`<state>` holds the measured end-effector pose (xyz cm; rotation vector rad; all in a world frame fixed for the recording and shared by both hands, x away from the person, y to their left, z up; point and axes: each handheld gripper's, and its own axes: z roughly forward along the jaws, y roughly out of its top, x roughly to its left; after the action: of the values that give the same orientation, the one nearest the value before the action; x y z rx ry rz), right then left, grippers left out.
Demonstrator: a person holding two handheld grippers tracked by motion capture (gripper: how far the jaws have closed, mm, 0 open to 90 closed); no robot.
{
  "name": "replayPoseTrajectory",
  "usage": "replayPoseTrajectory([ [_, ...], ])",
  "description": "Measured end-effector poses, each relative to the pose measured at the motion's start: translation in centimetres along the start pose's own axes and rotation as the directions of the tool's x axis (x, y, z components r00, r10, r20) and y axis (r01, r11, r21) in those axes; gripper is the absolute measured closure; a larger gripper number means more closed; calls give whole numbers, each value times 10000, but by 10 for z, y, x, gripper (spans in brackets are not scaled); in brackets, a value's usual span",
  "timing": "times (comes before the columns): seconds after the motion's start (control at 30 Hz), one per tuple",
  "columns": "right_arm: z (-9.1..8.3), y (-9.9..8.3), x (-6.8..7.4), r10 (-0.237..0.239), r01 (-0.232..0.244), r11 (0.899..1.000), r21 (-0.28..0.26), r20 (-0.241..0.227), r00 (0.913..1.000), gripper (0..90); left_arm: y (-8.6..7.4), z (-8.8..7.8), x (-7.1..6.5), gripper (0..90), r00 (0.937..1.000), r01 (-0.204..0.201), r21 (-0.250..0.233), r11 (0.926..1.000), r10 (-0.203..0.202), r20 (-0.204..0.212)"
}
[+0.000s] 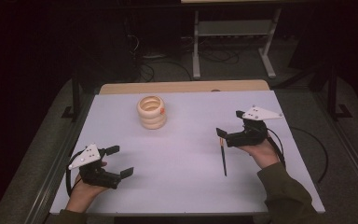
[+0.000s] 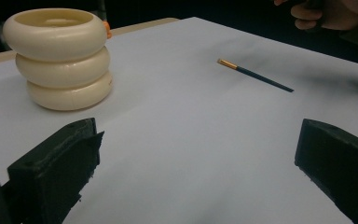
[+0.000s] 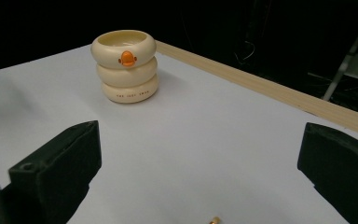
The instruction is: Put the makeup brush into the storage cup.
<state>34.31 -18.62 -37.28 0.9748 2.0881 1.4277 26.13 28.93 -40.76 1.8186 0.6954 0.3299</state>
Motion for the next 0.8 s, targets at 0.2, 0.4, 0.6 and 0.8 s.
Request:
replayPoseTrajectory([
  [0.2, 7, 4, 0, -9, 7, 9995, 327, 71, 10000, 0, 0, 0, 0, 0, 10000, 7, 4, 10000, -7, 3],
  [0.4, 12, 7, 2, -20, 14, 9982, 603, 96, 10000, 0, 0, 0, -1, 0, 10000, 71, -38, 10000, -71, 10],
  [0.6, 17, 11, 2, 6, -21, 9952, 980, 159, 9999, 0, 0, 1, -1, 0, 9999, 101, -69, 9999, -101, 10],
  [0.8, 24, 11, 1, 326, -365, 9834, 1779, 248, 9992, 0, -1, 1, -1, 0, 9999, 114, -61, 9999, -114, 0],
])
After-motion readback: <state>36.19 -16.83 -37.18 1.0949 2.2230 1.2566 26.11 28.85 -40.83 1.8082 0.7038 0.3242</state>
